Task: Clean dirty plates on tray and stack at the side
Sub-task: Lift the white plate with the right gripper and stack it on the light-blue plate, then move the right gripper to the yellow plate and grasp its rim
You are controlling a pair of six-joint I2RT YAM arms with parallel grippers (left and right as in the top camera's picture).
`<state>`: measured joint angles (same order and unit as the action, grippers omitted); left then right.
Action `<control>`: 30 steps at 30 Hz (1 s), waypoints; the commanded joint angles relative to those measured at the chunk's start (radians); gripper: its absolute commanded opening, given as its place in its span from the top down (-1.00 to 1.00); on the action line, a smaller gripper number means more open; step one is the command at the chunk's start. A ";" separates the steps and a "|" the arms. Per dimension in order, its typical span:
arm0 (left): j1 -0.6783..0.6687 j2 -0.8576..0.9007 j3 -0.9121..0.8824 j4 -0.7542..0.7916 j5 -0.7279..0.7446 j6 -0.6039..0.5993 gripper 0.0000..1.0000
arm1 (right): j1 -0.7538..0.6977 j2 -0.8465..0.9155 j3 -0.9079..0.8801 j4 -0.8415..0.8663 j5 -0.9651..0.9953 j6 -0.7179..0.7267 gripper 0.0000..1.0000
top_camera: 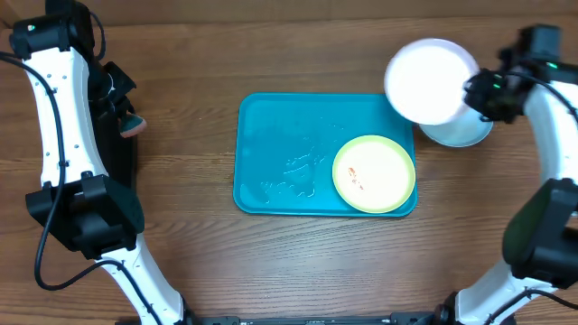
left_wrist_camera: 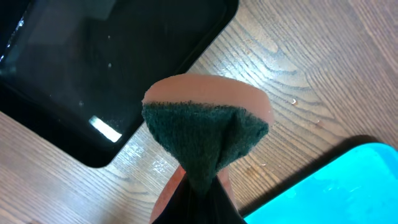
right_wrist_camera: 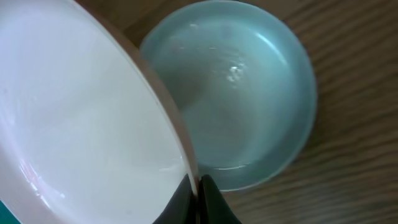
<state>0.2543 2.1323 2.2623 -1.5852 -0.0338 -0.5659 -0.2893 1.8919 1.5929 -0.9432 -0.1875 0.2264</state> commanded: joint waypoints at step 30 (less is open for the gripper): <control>-0.059 -0.010 -0.002 0.019 0.009 0.043 0.91 | 0.195 -0.016 -0.200 0.121 -0.156 -0.339 -0.35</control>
<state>0.2024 2.1323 2.2623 -1.5673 -0.0330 -0.5465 -0.2333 1.8919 1.3975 -0.7952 -0.5468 -0.0017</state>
